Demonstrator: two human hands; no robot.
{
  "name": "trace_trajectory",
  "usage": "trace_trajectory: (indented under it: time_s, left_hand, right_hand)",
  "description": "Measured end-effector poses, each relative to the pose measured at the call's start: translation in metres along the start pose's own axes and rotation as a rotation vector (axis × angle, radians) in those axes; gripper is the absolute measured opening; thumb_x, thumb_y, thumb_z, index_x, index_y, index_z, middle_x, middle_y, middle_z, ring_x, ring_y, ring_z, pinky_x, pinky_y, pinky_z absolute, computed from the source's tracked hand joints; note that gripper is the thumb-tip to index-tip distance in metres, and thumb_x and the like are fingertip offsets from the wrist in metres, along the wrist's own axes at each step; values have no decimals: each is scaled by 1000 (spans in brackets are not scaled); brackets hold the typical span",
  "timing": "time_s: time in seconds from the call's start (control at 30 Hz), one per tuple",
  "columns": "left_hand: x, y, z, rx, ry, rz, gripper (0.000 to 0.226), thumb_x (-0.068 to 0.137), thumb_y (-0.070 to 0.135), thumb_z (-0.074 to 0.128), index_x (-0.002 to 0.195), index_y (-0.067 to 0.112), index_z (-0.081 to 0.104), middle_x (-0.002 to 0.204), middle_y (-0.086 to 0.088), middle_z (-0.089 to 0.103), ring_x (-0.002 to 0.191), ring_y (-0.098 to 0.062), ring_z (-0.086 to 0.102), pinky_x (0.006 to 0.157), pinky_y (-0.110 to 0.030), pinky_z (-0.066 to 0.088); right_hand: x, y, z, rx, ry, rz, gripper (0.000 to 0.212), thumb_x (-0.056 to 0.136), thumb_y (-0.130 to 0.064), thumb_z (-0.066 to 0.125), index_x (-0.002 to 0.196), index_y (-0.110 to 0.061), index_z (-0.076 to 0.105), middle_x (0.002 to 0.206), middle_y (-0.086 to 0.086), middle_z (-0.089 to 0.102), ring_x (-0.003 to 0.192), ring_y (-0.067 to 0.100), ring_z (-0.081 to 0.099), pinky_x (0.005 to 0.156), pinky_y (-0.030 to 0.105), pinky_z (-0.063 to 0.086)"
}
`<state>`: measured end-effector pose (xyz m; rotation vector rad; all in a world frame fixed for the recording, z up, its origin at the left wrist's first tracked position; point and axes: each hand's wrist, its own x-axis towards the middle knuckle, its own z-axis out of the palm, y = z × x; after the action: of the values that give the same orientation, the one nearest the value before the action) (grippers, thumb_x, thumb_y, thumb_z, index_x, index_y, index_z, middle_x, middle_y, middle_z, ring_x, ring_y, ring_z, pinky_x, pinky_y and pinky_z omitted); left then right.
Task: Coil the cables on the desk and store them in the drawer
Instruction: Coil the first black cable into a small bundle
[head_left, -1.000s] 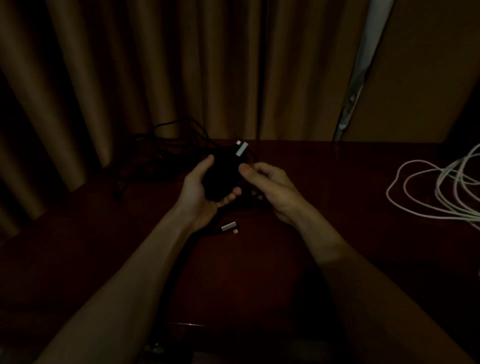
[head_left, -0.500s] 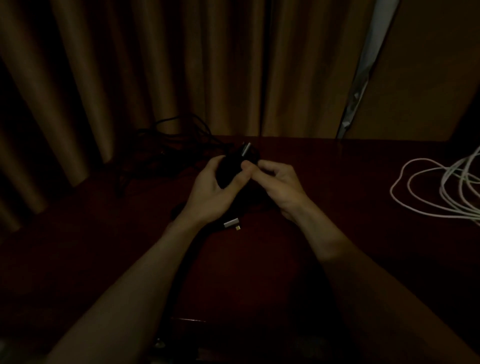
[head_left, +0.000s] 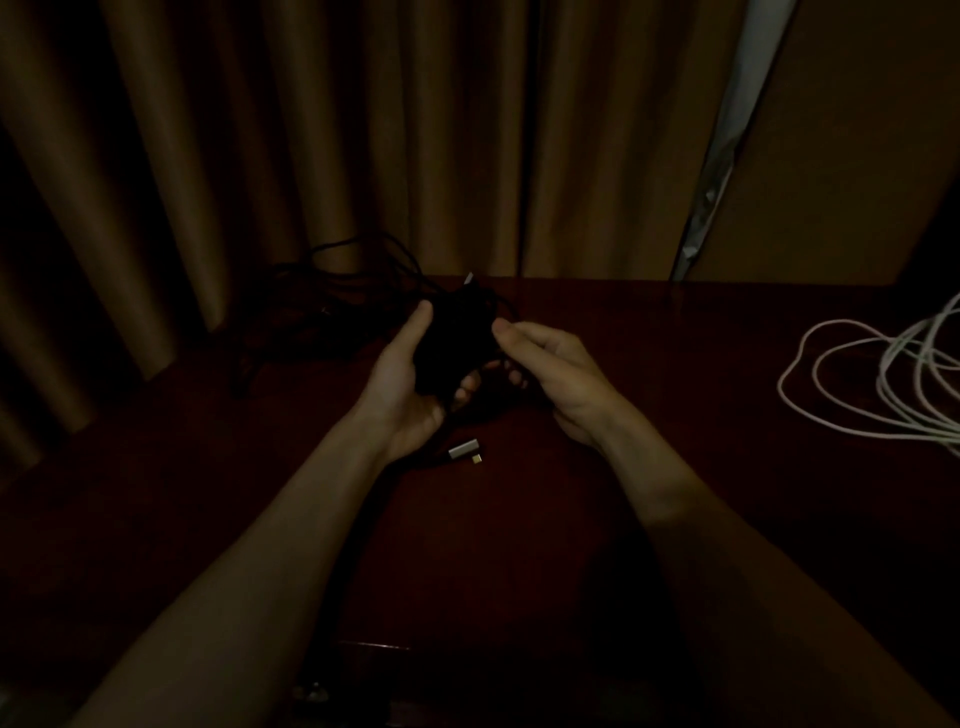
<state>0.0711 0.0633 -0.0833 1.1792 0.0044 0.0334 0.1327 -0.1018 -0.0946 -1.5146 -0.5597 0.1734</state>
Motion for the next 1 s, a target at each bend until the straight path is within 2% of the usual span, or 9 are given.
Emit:
trace_trajectory:
  time_s: [0.1,0.2,0.3,0.43,0.6,0.7,0.77,0.9,1.0]
  left_hand:
    - [3,-2,-1,89,64,-8,51,108,54,36,124,19,70,108,-2,78,90,-16,73,74,-26,53]
    - [6,-6,-1,259,183,43,47,108,55,37,114,26,73,114,1,78,104,-12,74,89,-31,56]
    - [5,-10,-1,428,215,160,50,95,62,56,117,20,72,111,0,78,101,-12,75,84,-29,59]
    - [7,-11,-4,377,278,162,49,94,50,69,120,8,68,111,-8,77,102,-24,75,76,-30,60]
    - [7,0,-2,56,283,61,51,103,55,49,125,13,69,112,-9,78,92,-21,76,72,-32,60]
    - [1,4,-1,14,197,6,53,105,58,39,118,17,70,99,-4,78,79,-15,73,69,-29,56]
    - [-1,4,0,2,148,-26,51,106,57,38,112,19,71,93,0,78,79,-13,72,73,-29,52]
    - [-3,5,2,-32,75,-49,48,106,55,42,122,18,69,101,-2,79,88,-14,75,73,-28,56]
    - [-2,4,-1,6,62,-39,51,106,57,39,125,20,68,101,0,80,91,-12,76,78,-27,56]
  right_hand:
    - [1,3,-1,-18,-44,25,23,95,-47,66,87,-29,78,86,-4,71,80,10,61,72,21,47]
    - [0,4,1,-26,-44,39,25,98,-37,67,100,-15,78,93,2,76,83,9,70,72,20,51]
    - [-2,2,2,13,-50,37,33,98,-32,68,115,-4,74,109,12,77,102,21,75,90,32,59]
    - [0,2,2,-10,-21,38,40,93,-30,75,110,5,69,103,15,78,97,25,76,94,42,58]
    - [1,7,3,-36,-51,24,21,94,-23,74,102,-4,73,102,10,78,96,19,74,90,33,58]
    - [0,5,4,-33,-118,25,29,87,-39,73,91,-10,70,94,2,78,91,16,74,89,30,57]
    - [-2,-1,4,-12,-104,36,37,81,-50,68,87,-14,65,84,-5,75,77,7,69,75,24,53]
    - [-4,0,3,-33,-106,26,66,84,-58,56,113,0,67,82,-10,71,71,-1,63,65,15,46]
    - [-3,2,2,-43,-147,41,56,87,-57,54,111,-9,71,74,-14,69,68,-1,61,68,17,45]
